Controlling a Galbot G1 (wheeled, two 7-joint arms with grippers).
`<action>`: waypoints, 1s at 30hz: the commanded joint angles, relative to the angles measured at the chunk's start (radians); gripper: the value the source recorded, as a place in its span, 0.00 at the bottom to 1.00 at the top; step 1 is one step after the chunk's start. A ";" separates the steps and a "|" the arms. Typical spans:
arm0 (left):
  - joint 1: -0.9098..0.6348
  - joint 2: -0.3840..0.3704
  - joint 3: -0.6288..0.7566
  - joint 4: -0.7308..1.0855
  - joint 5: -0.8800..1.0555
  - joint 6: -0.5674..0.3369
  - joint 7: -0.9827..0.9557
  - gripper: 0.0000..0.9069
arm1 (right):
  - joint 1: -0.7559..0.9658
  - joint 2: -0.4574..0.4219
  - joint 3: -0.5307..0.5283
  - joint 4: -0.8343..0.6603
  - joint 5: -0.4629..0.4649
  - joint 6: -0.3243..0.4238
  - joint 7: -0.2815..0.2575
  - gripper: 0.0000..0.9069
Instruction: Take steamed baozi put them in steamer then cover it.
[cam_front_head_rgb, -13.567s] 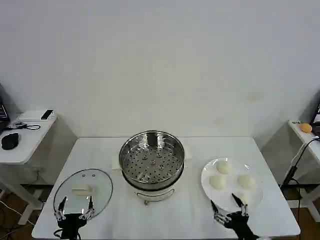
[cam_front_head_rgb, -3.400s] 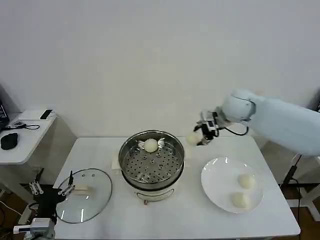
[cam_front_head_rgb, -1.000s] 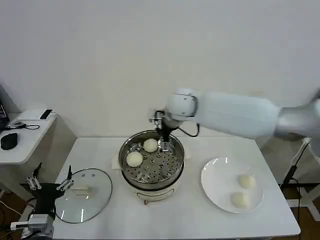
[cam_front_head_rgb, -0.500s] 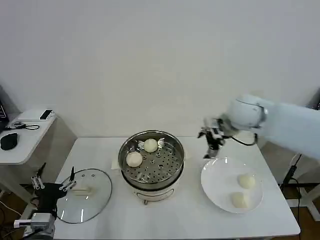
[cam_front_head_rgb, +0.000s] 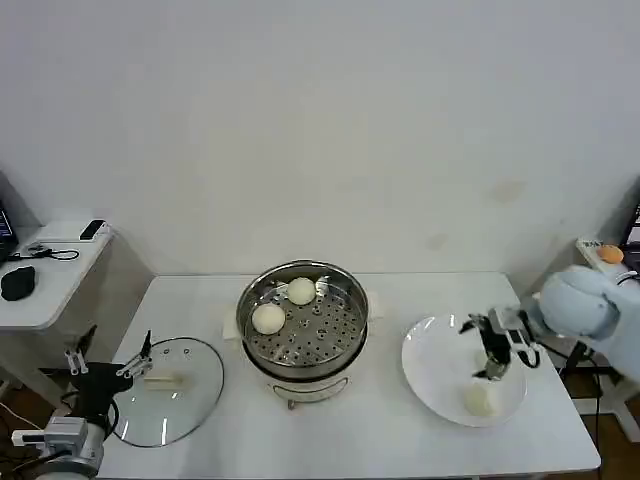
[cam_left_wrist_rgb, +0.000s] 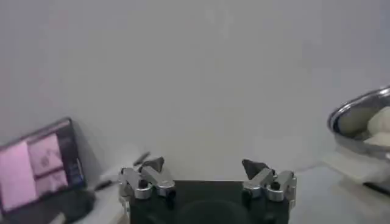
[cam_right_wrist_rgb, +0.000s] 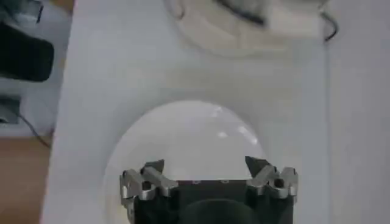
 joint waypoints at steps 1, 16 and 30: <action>0.009 0.074 0.019 0.018 -0.230 0.009 -0.004 1.00 | -0.446 -0.082 0.366 -0.001 -0.171 0.064 -0.040 1.00; -0.011 0.110 0.022 0.009 -0.196 0.012 -0.005 1.00 | -0.389 0.067 0.266 -0.110 -0.224 0.073 -0.033 1.00; -0.015 0.101 0.005 0.012 -0.141 0.008 -0.004 1.00 | -0.309 0.152 0.168 -0.165 -0.211 0.033 -0.012 1.00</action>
